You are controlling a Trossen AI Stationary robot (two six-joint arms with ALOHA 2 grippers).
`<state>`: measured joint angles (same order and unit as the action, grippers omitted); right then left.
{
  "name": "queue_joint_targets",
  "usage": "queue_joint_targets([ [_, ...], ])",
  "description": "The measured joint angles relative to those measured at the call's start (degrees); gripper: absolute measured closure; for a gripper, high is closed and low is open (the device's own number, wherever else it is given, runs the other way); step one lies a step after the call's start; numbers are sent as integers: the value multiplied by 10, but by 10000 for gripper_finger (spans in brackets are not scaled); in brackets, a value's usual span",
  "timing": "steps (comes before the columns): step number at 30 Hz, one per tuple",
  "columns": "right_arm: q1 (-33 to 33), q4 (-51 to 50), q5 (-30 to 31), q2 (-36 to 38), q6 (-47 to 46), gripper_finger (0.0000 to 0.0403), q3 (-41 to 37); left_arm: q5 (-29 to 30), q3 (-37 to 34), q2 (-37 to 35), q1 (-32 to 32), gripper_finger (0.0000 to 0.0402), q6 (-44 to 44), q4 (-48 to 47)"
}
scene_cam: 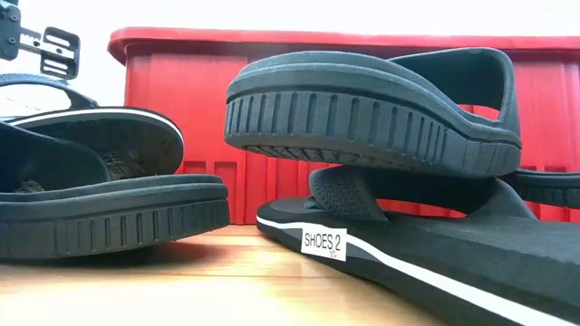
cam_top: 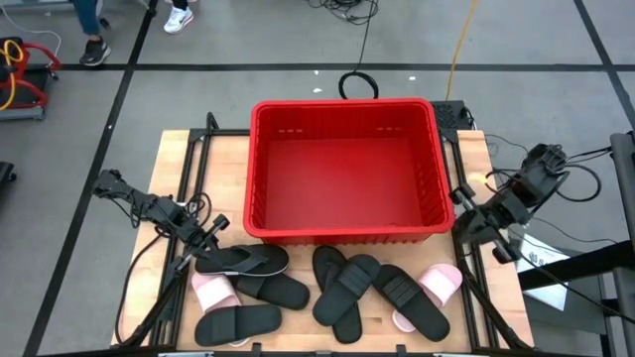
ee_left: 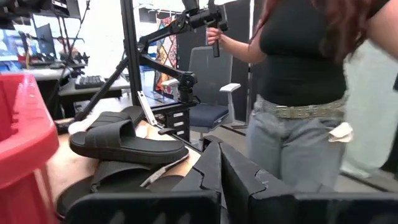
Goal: Pick and place slides into bin
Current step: Put the black slide into the red bin
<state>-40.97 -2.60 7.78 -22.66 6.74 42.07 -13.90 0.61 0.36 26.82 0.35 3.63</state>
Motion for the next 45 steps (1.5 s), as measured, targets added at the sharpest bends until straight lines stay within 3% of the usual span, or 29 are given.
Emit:
queue_joint_targets([
  [9, 0, 3, 88, -81, 0, 403, 65, 10, 0, 0, 0, 377, 11, 0],
  [17, 0, 2, 89, -113, 0, 403, 97, 30, 0, 0, 0, 386, 31, 8],
  [24, 0, 2, 89, -132, 0, 403, 132, 70, 0, 0, 0, 399, 12, 164],
  [26, 0, -2, 89, -135, 0, 403, 141, 70, 12, 0, 0, 394, 3, 171],
  [33, 0, -80, 89, -142, -1, 403, 186, 85, 136, 30, 0, 375, -33, -9],
  [45, 0, -207, 85, -164, -73, 403, 234, 98, 398, 271, 0, 391, 18, -186],
])
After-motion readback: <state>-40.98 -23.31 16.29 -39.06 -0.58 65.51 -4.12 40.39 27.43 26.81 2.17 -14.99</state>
